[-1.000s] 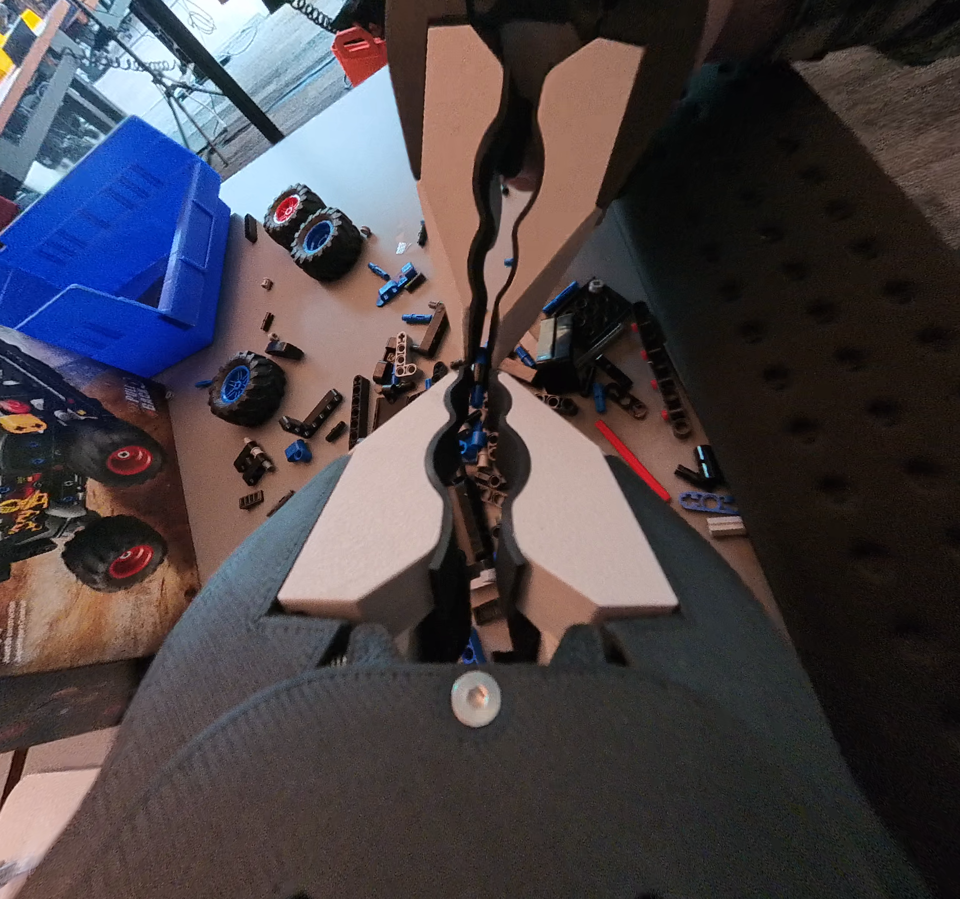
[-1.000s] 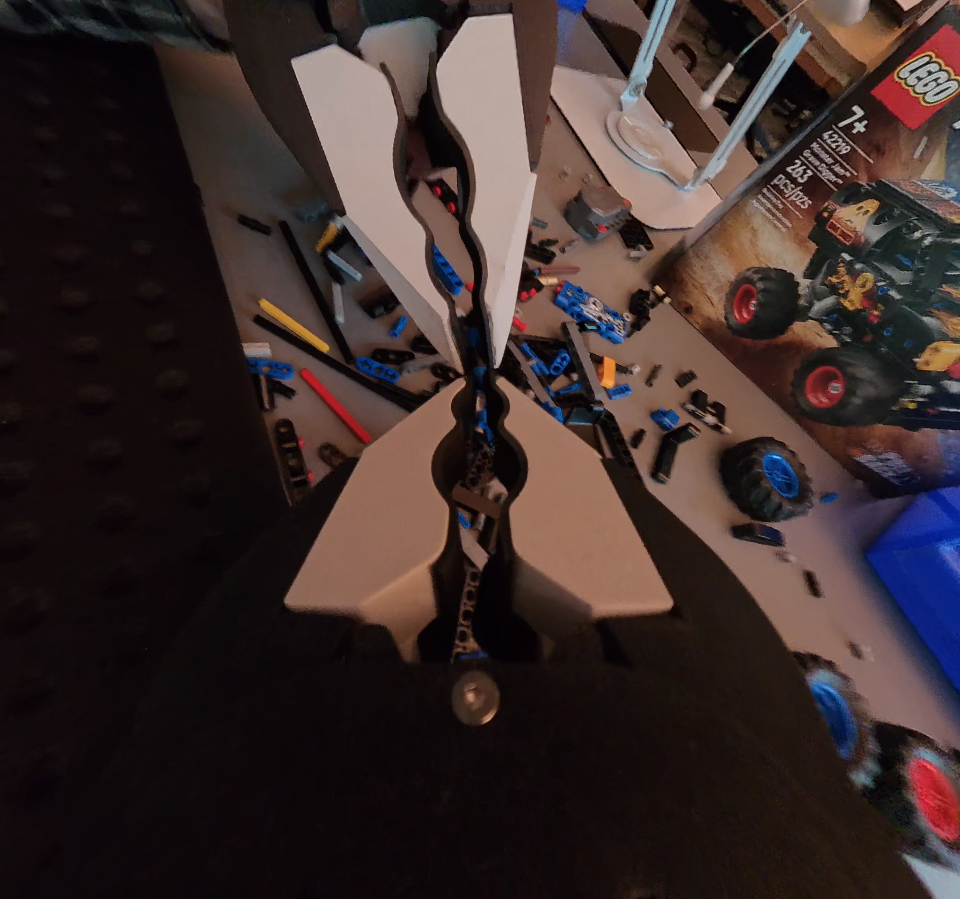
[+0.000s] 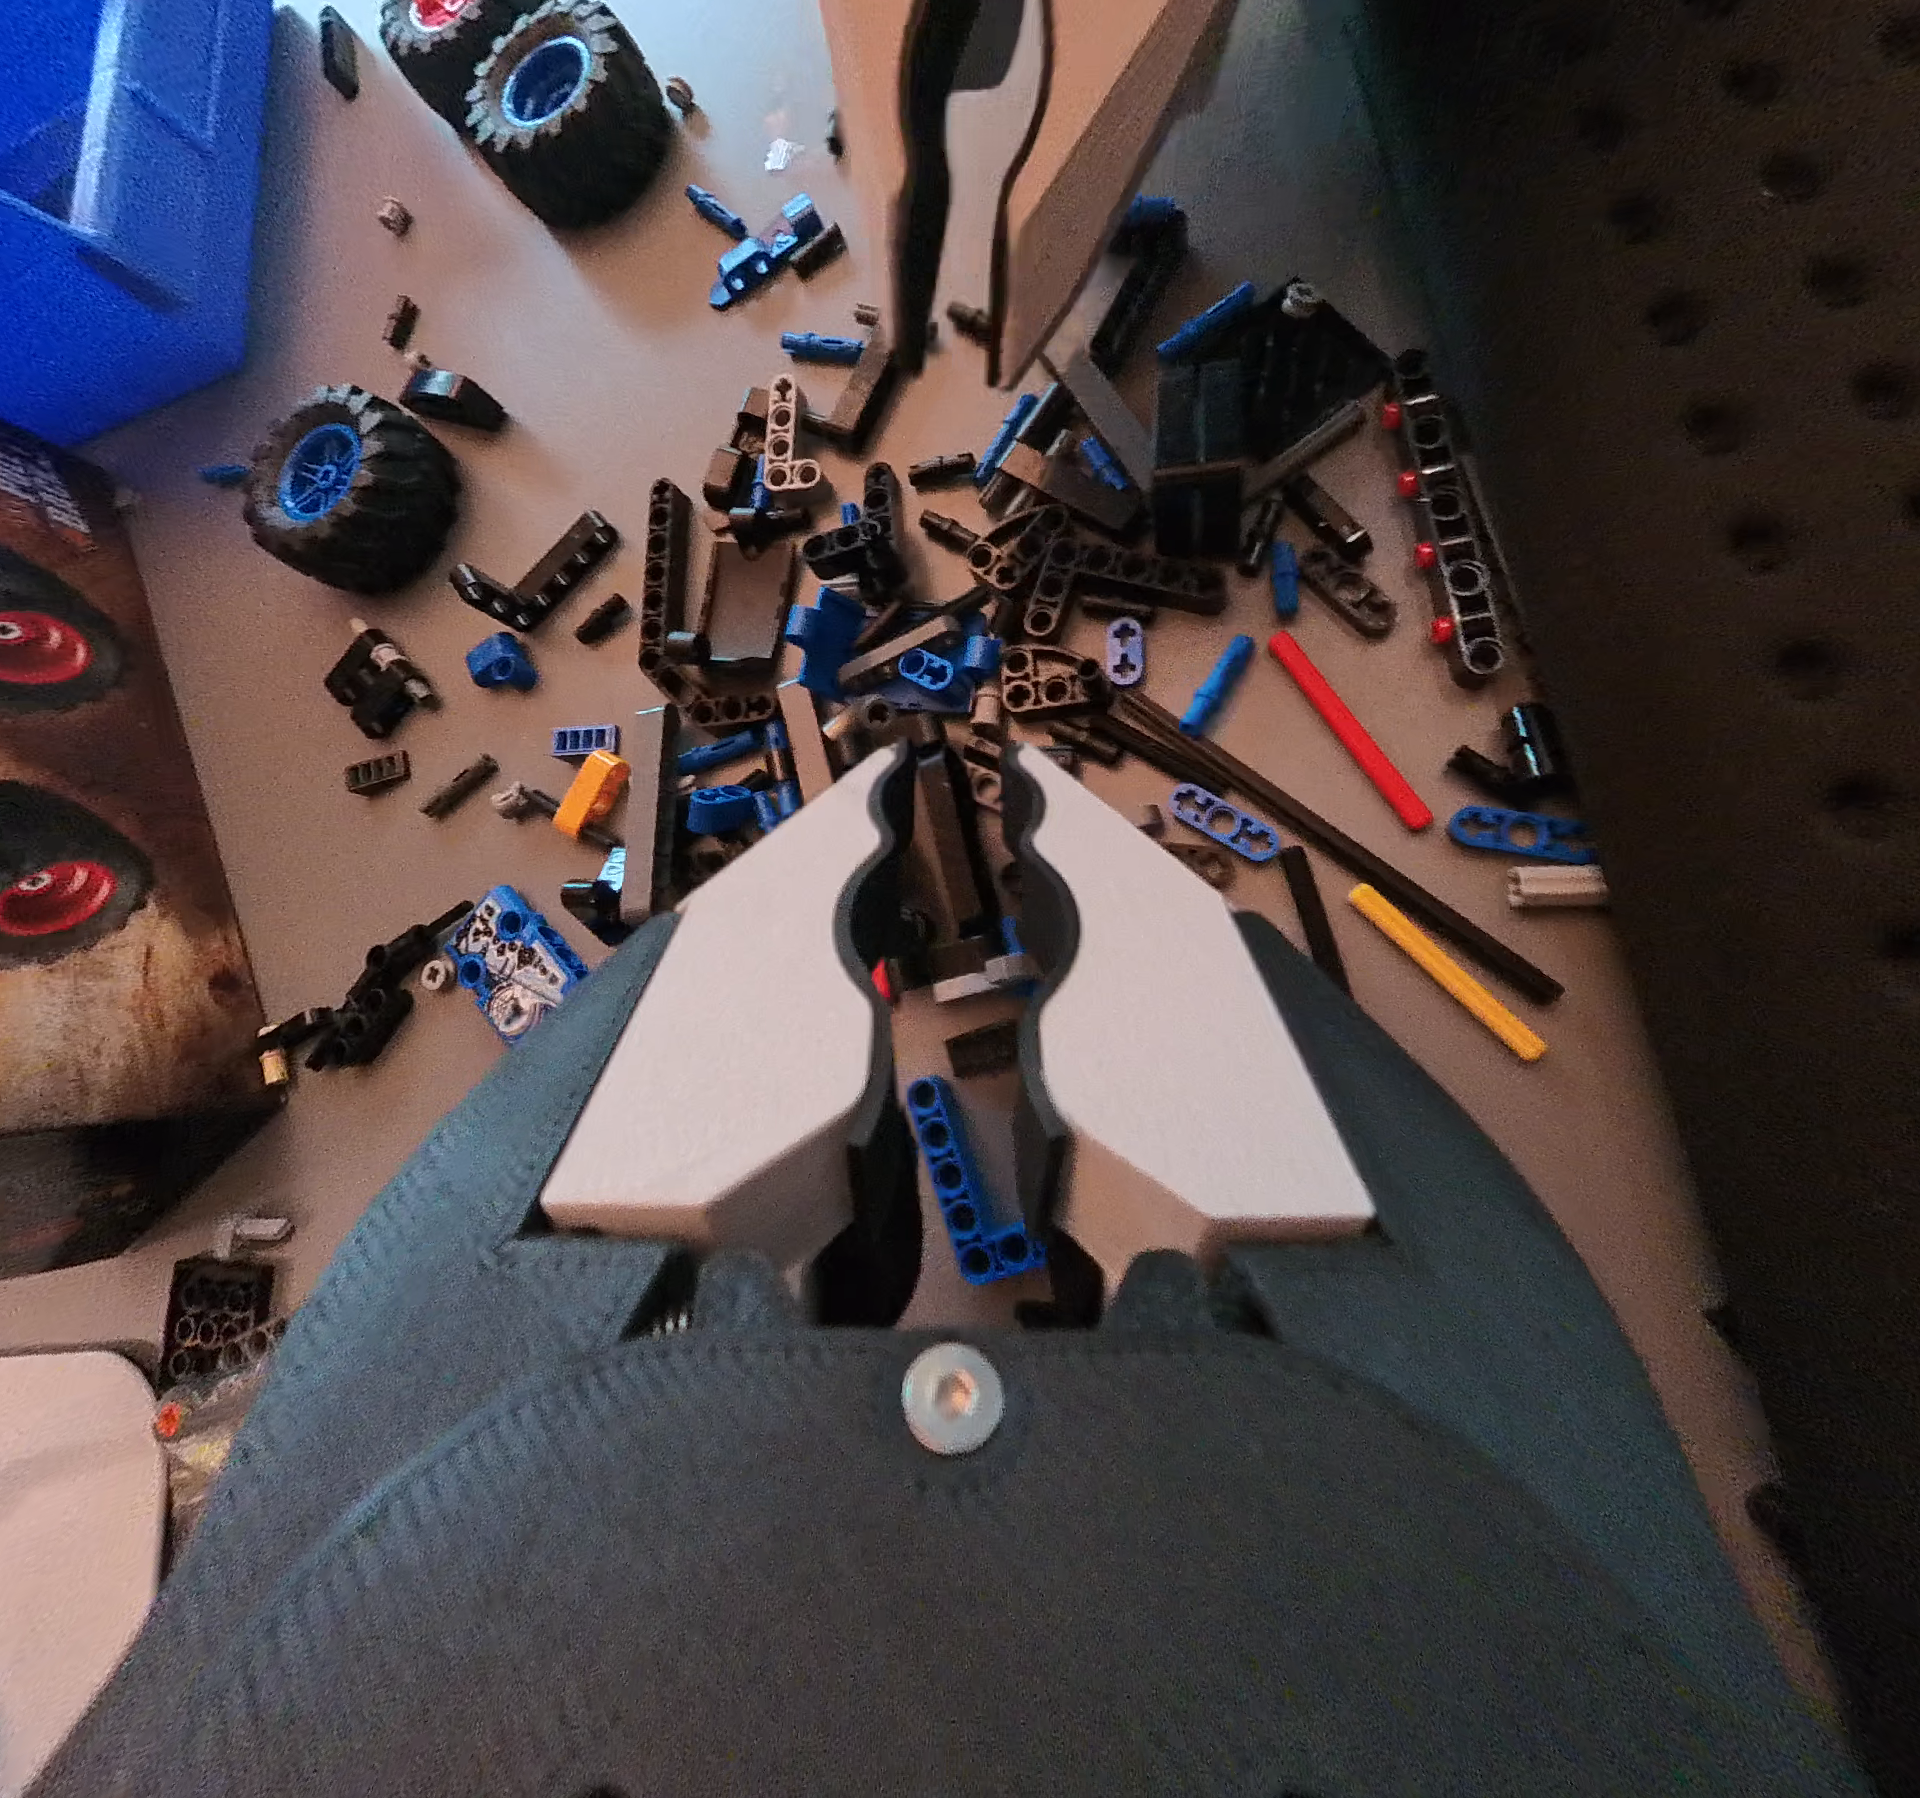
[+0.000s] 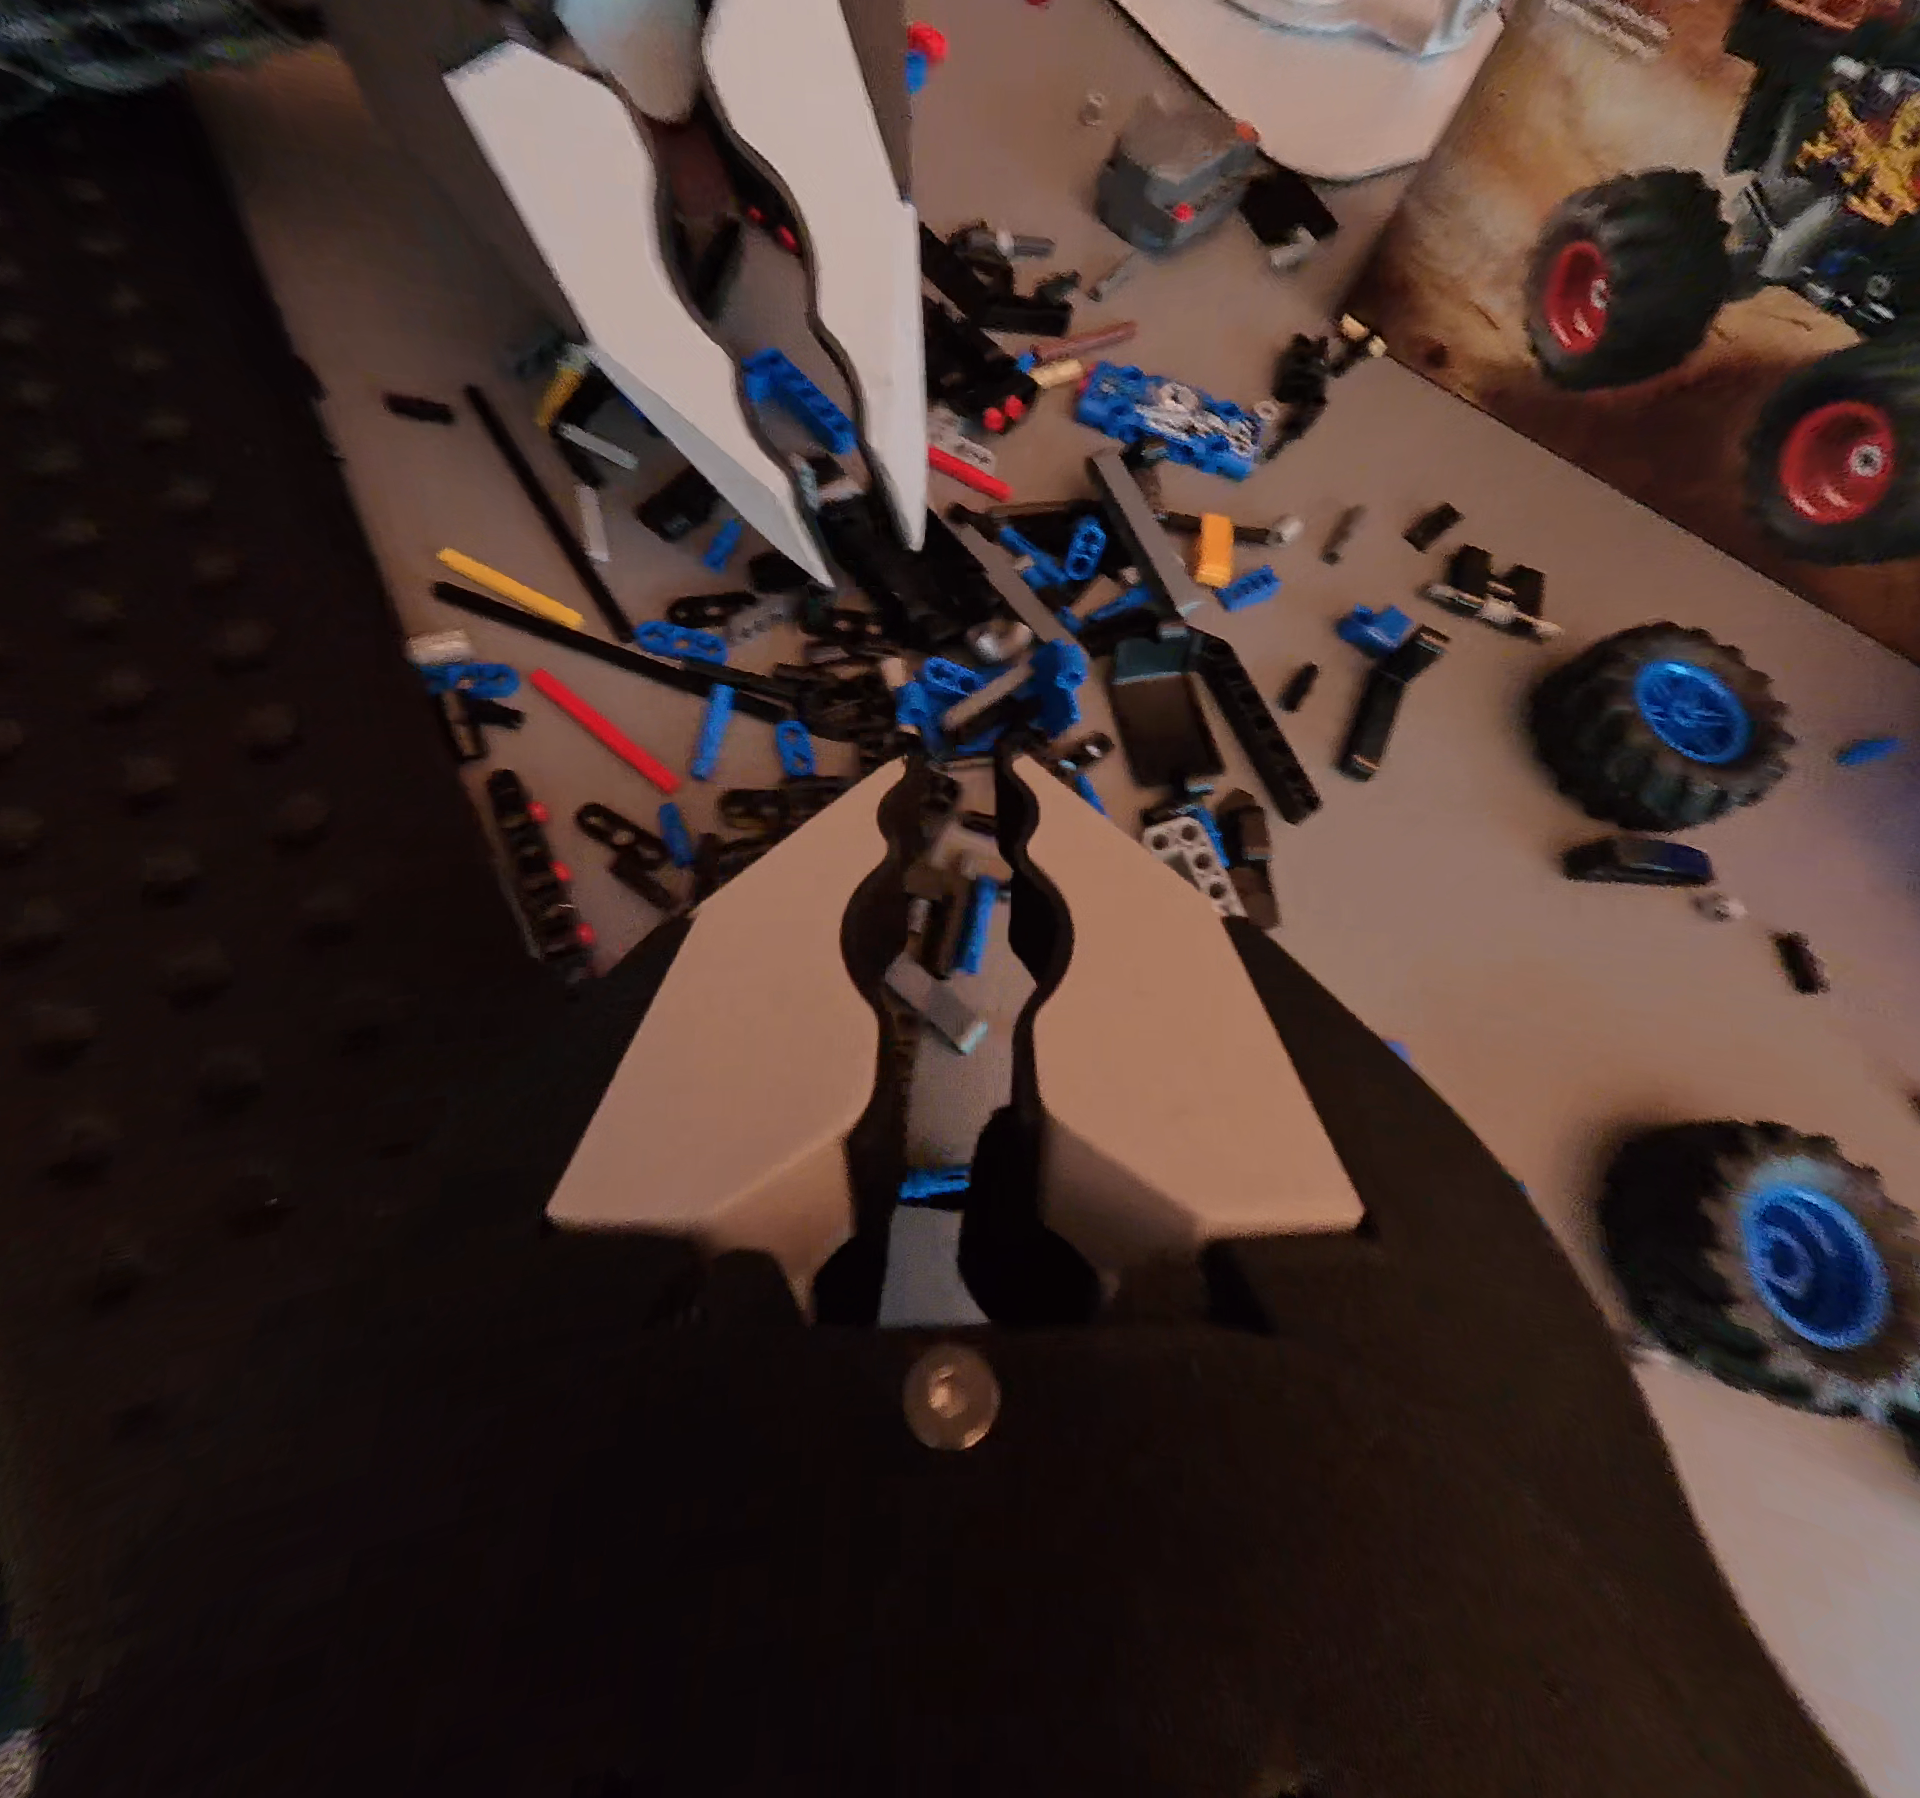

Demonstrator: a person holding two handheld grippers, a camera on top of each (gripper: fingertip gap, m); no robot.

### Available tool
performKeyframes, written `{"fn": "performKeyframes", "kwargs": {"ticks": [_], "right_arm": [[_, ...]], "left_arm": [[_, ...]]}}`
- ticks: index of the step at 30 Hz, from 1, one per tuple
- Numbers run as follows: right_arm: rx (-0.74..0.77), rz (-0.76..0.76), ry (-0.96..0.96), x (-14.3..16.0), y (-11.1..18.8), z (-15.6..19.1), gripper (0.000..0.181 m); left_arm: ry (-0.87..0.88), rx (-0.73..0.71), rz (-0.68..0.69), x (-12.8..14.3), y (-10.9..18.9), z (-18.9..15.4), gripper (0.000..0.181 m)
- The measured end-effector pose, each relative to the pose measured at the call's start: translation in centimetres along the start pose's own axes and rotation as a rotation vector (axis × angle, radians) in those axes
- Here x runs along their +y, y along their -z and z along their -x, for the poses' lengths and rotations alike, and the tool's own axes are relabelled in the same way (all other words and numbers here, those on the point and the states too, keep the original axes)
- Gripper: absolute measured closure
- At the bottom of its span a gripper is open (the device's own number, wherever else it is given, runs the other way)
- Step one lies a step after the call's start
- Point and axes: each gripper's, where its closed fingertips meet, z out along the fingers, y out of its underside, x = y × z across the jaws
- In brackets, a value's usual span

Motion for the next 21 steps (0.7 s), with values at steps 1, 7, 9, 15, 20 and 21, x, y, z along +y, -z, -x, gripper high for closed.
{"fn": "performKeyframes", "kwargs": {"ticks": [1,7,9,15,20,21], "right_arm": [[0.029,0.044,0.003,0.3,-0.4,-0.7,0.169],[0.031,0.204,0.013,1.8,-3.5,-2.3,0.17],[0.005,0.18,0.01,1.5,-3.9,-2.1,0.177],[-0.04,0.113,-0.025,0.8,-3.7,-1.9,0.18],[-0.129,-0.086,-0.126,-2.3,-1.8,-0.9,0.18],[-0.152,-0.129,-0.144,-2.9,-1.3,-0.6,0.179]], "left_arm": [[-0.001,-0.006,0.002,0.0,-0.1,0.1,0.168],[-0.025,-0.033,0.01,0.0,-0.5,0.2,0.169],[-0.025,-0.043,0.004,-0.2,-0.5,0.4,0.169],[-0.017,-0.067,-0.012,-0.6,-0.6,0.9,0.168],[0.021,-0.132,-0.086,-2.1,-0.4,2.0,0.163],[0.029,-0.137,-0.113,-2.6,-0.3,2.0,0.162]]}}
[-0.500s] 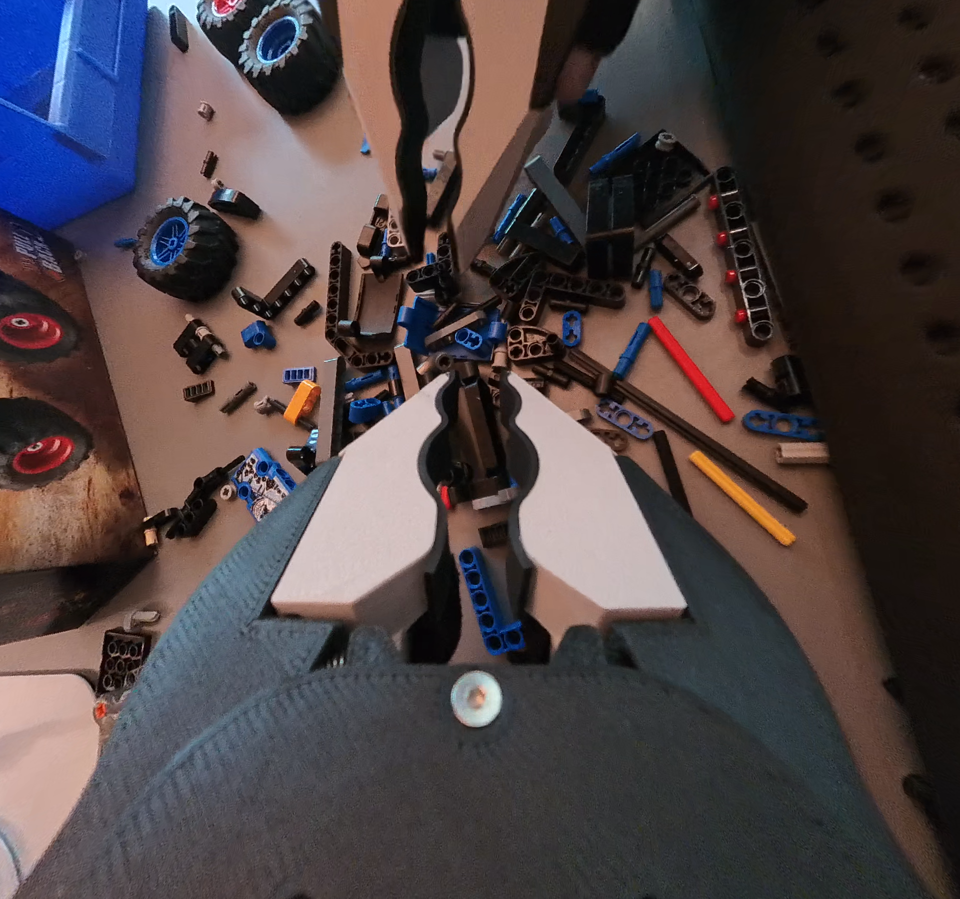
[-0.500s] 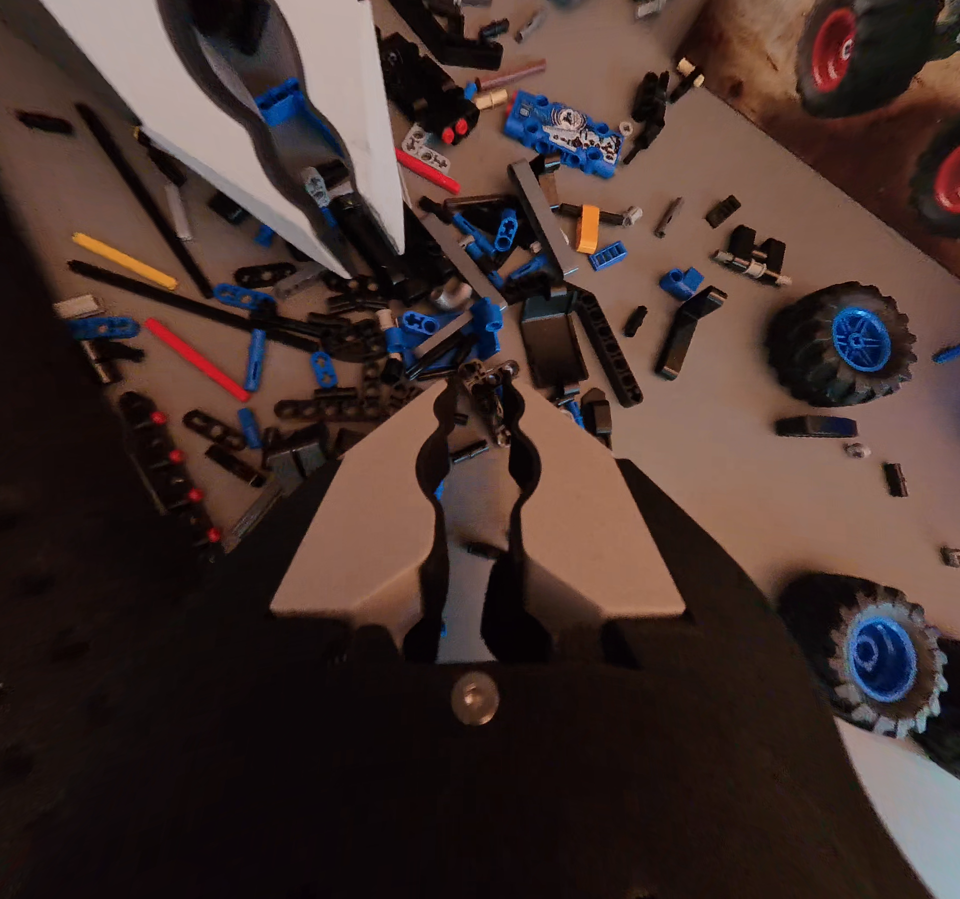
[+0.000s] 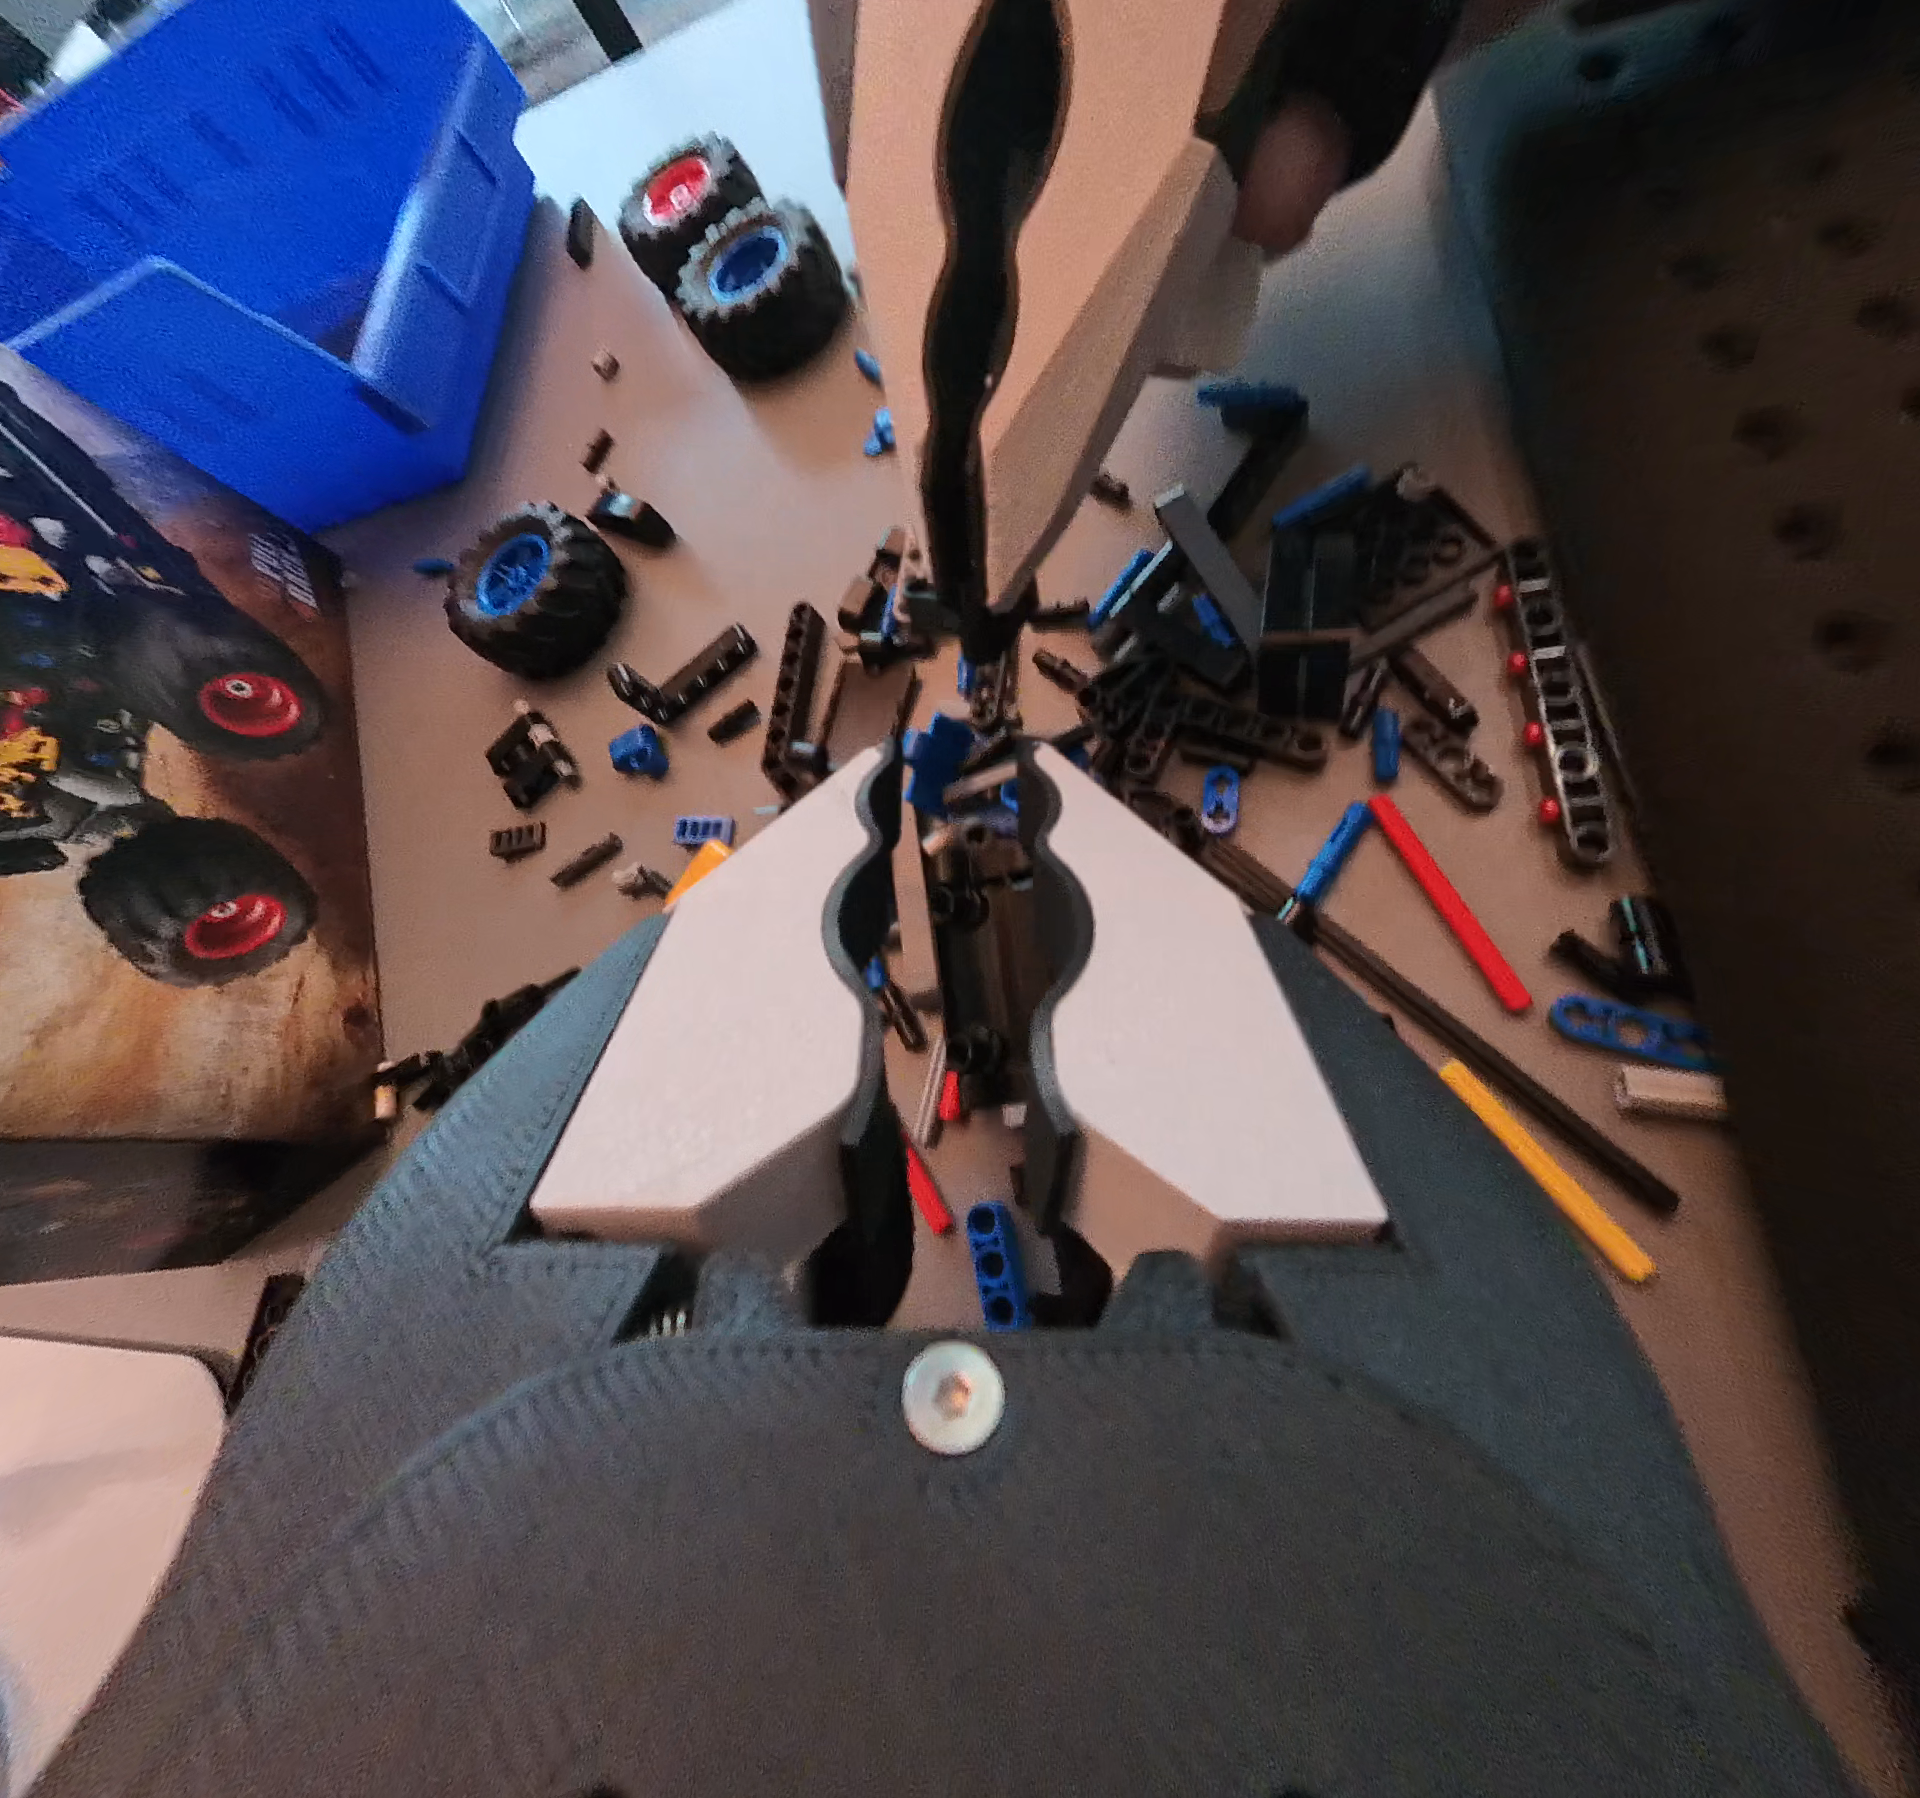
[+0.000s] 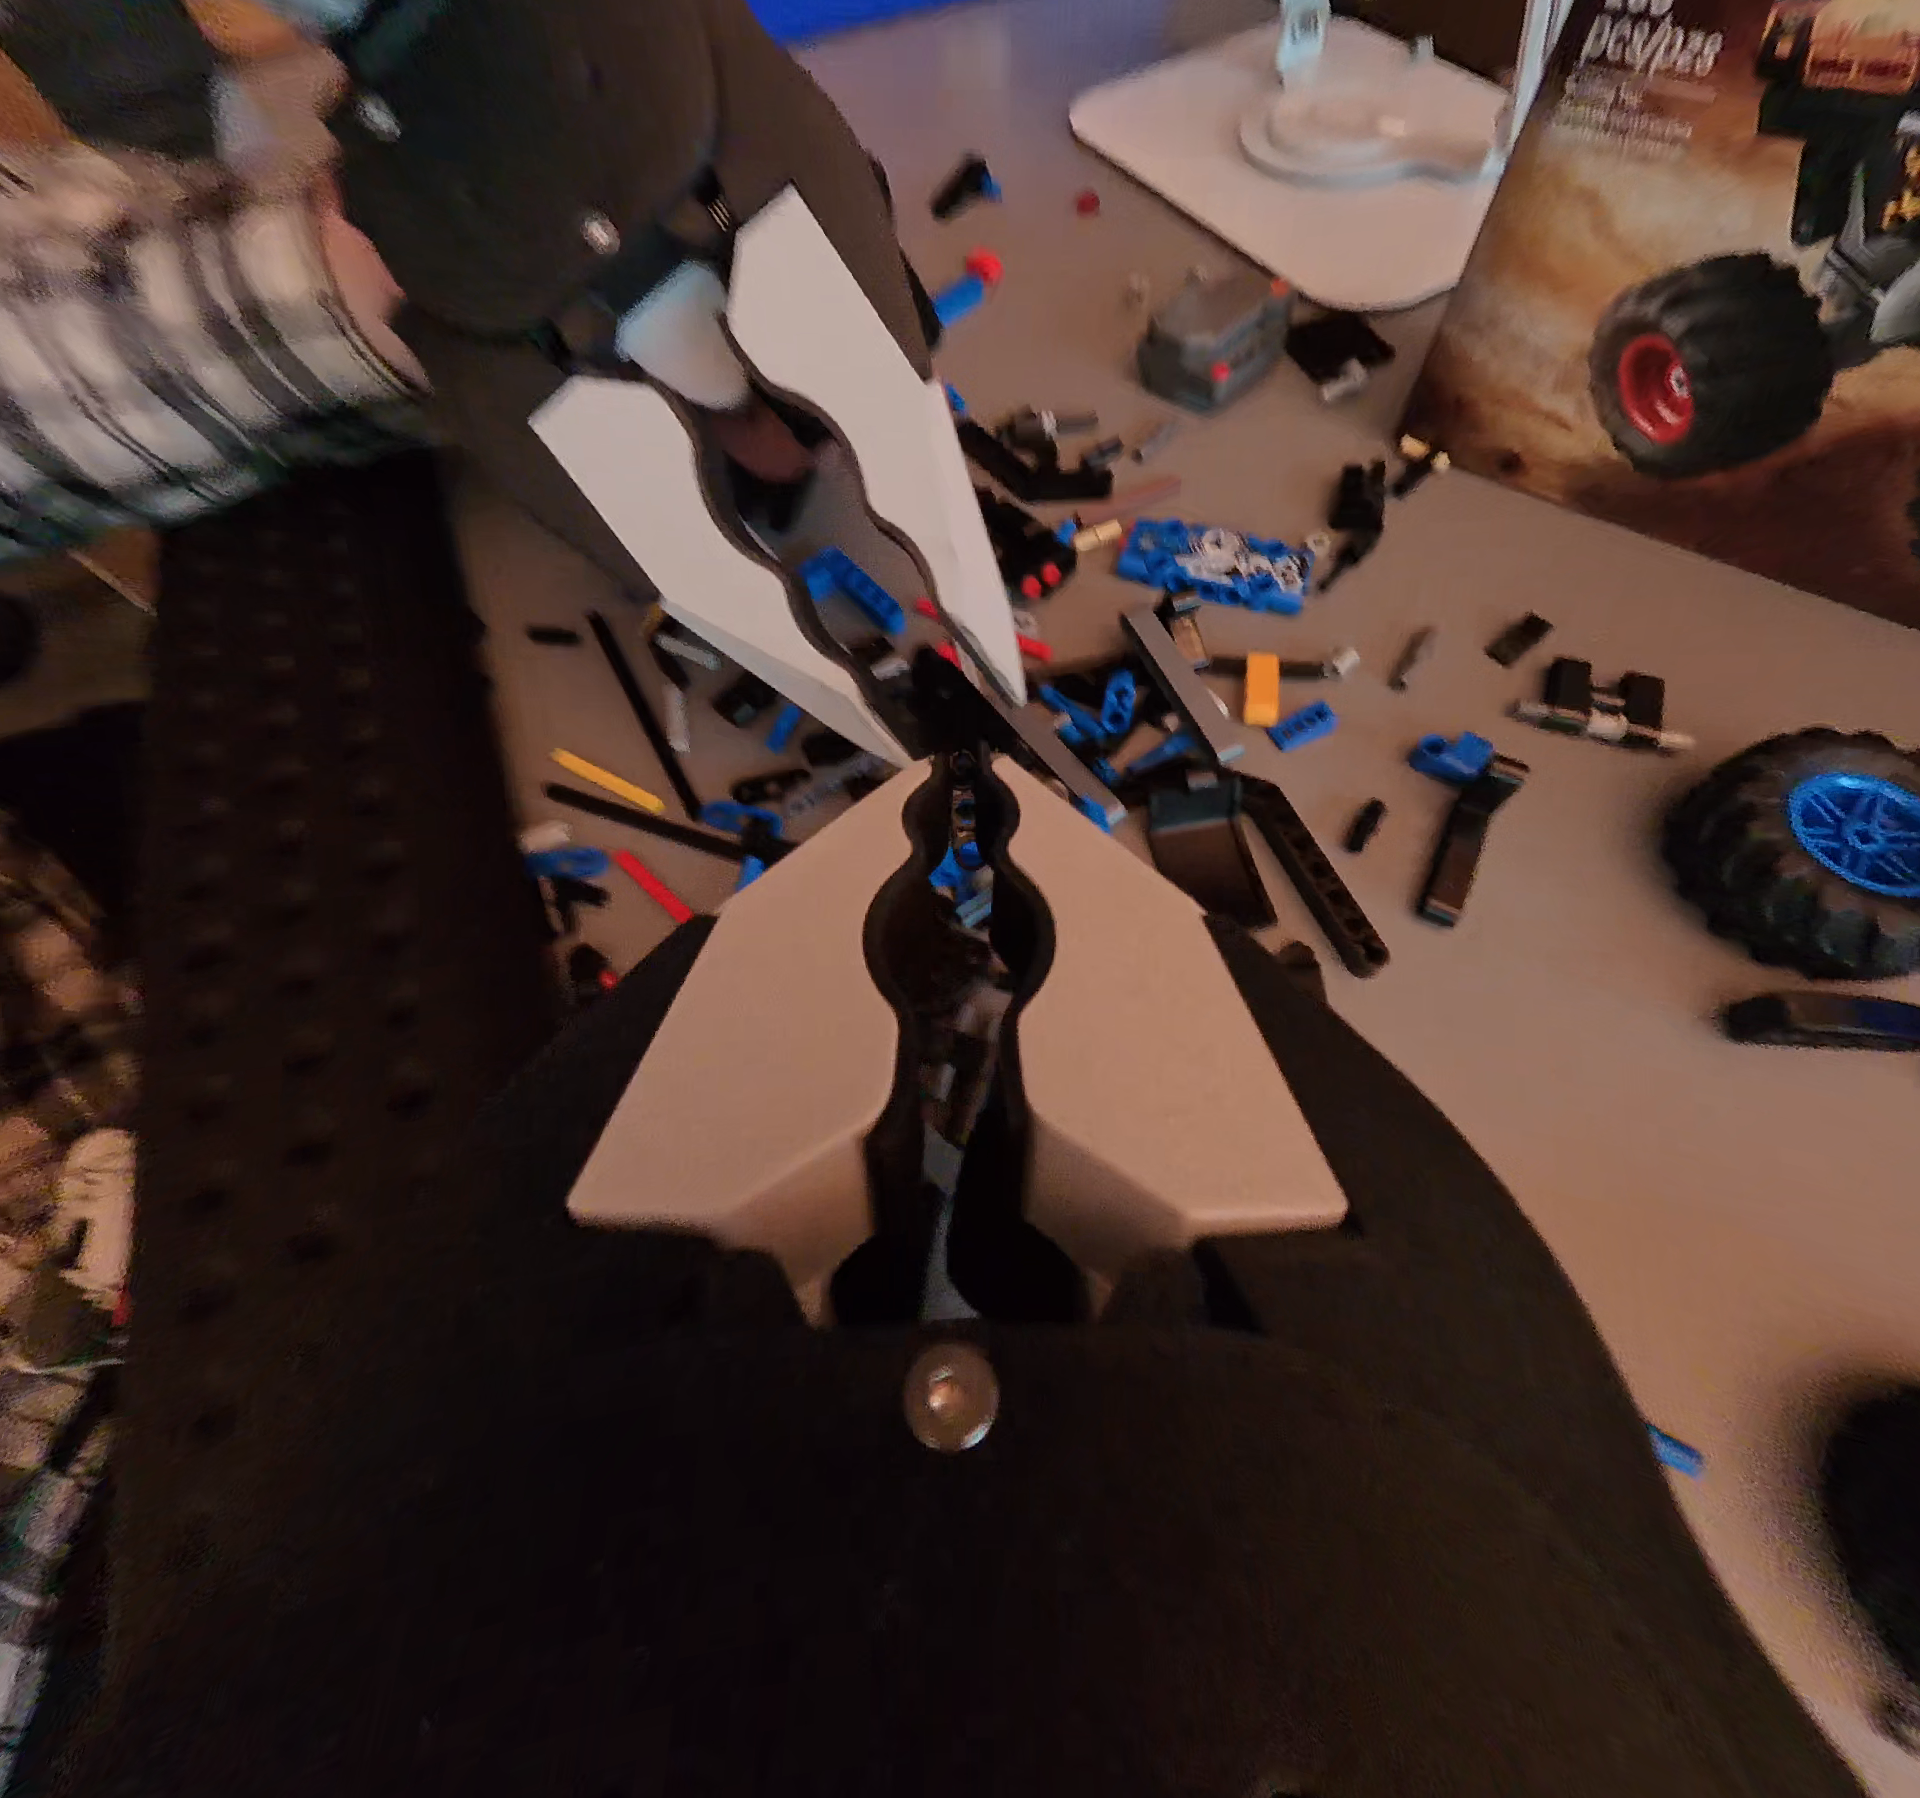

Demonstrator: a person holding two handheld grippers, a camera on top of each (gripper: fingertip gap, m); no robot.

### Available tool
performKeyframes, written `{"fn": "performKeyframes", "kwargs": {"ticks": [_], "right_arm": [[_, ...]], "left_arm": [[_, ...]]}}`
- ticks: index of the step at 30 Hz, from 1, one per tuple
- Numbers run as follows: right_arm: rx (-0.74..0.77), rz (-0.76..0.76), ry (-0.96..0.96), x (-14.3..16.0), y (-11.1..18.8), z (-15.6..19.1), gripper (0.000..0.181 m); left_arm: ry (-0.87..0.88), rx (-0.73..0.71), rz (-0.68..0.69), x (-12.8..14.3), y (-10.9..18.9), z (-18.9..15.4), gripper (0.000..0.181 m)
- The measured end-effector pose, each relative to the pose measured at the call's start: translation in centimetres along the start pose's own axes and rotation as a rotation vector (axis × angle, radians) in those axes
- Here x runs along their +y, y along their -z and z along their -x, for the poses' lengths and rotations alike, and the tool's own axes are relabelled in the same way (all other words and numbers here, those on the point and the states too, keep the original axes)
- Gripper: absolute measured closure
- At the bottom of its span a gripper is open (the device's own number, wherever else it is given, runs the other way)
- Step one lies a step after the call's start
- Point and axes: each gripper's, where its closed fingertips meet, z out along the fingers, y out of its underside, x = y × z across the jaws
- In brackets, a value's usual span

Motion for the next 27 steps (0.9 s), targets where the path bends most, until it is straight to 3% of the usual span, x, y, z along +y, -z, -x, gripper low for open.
{"fn": "performKeyframes", "kwargs": {"ticks": [3,6,10,14,18,27], "right_arm": [[-0.063,-0.109,-0.042,-1.7,0.7,1.2,0.179],[-0.093,-0.186,-0.067,-2.8,1.1,1.7,0.179],[-0.122,-0.244,-0.075,-3.5,1.7,2.1,0.18],[-0.155,-0.276,-0.095,-3.5,2.1,2.2,0.18],[-0.192,-0.294,-0.09,-3.5,2.4,2.7,0.18],[-0.232,-0.328,-0.085,-3.8,2.8,3.2,0.18]], "left_arm": [[0.028,0.005,-0.106,-2.1,0.4,-0.2,0.158],[0.01,0.003,-0.151,-3.1,0.8,-0.4,0.173],[0.043,0.034,-0.209,-3.9,1.3,-0.6,0.178],[0.094,0.13,-0.249,-4.5,1.5,-1.8,0.156],[0.119,0.154,-0.277,-4.8,1.8,-1.9,0.164],[0.181,0.195,-0.311,-5.2,2.4,-1.9,0.157]]}}
